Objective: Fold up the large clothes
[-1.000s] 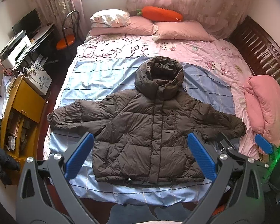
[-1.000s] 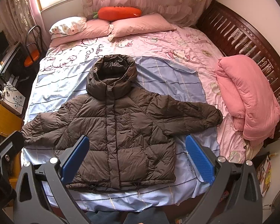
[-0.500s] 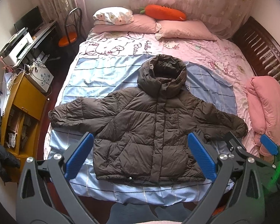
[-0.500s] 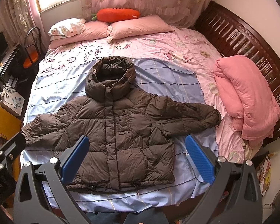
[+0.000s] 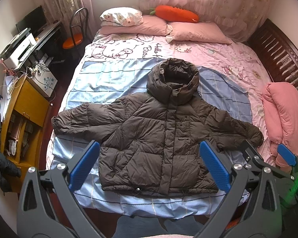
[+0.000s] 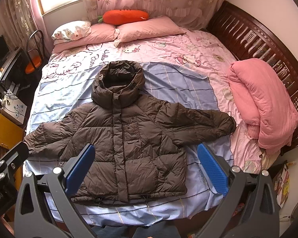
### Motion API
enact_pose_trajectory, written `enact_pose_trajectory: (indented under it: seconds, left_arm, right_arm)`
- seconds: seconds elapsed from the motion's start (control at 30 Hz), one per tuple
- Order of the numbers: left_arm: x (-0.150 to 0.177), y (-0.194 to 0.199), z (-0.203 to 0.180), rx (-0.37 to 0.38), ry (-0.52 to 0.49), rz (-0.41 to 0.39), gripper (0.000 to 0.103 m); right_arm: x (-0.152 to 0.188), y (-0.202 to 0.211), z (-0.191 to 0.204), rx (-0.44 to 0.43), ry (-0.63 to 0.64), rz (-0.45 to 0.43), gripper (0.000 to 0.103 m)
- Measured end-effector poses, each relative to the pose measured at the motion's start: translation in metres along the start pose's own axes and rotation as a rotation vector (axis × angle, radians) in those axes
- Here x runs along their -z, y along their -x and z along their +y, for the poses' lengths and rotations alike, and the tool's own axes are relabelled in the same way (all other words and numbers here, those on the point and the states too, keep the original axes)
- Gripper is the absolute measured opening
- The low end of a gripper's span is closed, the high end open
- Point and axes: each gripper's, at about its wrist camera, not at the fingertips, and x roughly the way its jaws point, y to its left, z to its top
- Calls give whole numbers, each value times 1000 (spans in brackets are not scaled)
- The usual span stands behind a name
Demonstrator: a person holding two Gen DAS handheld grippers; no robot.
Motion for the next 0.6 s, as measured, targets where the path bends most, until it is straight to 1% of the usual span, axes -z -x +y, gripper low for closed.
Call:
enact_pose_trajectory:
  seconds: [0.6]
  left_arm:
    - [0,-2,1,-7,0,18,101]
  right_arm:
    - [2,-3,-1,-3,-2,2,102]
